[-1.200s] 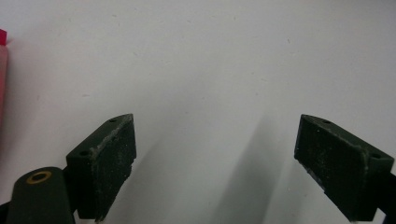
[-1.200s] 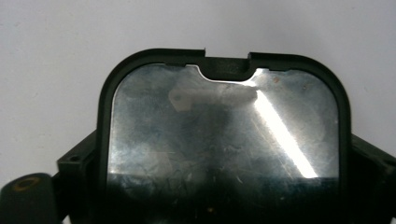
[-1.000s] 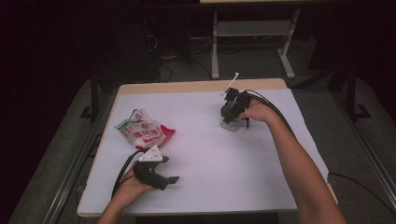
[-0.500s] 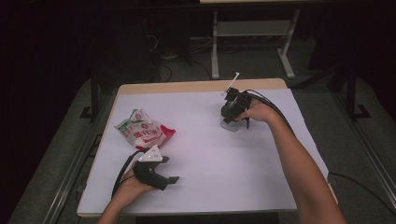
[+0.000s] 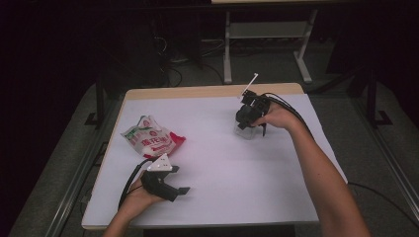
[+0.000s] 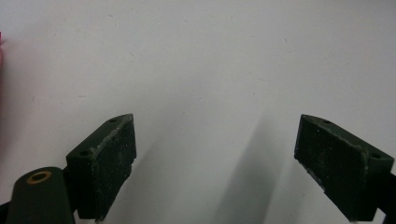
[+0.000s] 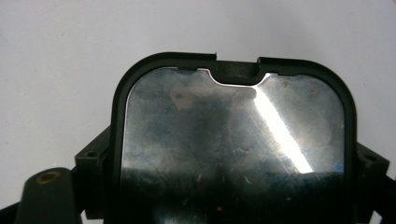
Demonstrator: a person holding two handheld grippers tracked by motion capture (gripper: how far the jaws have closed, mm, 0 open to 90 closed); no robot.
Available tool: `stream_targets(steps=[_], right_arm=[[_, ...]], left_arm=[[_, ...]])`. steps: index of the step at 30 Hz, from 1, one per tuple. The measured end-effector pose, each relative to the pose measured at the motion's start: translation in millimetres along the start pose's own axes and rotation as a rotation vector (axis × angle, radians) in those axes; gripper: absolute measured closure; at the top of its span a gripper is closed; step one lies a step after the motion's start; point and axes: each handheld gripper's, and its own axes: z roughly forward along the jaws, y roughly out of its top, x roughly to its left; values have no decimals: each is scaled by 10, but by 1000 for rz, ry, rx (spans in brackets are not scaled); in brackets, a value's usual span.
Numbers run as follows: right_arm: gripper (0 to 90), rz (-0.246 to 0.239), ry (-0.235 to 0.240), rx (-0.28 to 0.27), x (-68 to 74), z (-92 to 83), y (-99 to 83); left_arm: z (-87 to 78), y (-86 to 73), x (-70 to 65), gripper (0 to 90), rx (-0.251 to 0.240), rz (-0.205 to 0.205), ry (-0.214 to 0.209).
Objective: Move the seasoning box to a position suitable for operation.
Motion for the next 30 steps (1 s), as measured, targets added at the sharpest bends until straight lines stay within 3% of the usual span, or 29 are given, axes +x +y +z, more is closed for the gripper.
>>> stream_targets(steps=[5,7,18,30], right_arm=[[149,-19,10,-1,124,-73,-28],[149,-47,8,-1,176,-101,-48],[149,-78,26,-31,473,-284,-215],[149,-142,30,-64,843,-380,-363]], left_arm=[[0,2,-9,124,-1,-1,1],[3,1,-10,124,0,-1,-1],[5,-2,-19,124,4,4,-8],[17,-5,-19,125,3,4,-9]])
